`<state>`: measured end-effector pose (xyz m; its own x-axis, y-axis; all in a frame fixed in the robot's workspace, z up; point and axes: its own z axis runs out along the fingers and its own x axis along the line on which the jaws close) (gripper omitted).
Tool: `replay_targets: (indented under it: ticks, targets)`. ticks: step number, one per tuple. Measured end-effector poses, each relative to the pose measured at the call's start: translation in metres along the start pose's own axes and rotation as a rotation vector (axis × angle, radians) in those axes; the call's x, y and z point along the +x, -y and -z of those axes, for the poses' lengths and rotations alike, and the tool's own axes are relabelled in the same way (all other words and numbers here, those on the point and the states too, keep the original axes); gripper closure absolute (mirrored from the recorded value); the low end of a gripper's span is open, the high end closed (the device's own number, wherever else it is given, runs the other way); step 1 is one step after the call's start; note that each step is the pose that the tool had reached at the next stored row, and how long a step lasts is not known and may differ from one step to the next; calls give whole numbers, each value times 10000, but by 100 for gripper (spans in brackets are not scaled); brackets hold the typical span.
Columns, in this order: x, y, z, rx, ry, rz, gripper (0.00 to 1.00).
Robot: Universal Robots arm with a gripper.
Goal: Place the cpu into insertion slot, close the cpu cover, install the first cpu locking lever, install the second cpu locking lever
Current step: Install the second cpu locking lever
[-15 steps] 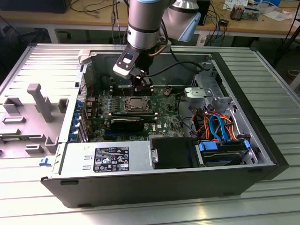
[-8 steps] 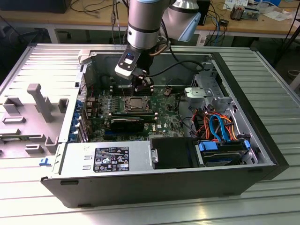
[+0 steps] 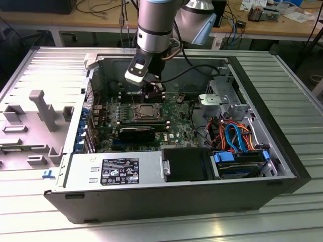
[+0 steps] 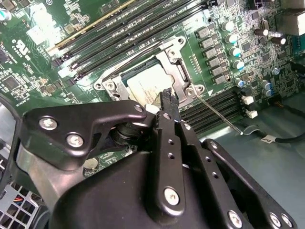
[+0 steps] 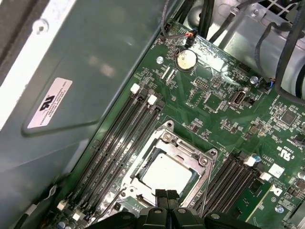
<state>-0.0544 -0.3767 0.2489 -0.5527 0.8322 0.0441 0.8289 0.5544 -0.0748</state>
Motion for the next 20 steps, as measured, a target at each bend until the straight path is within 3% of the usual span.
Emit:
replay_targets:
  ticks: [6, 20]
  targets:
    - [0, 0, 0, -4, -4, 272, 89]
    - [-1, 1, 0, -76, -103, 926, 89]
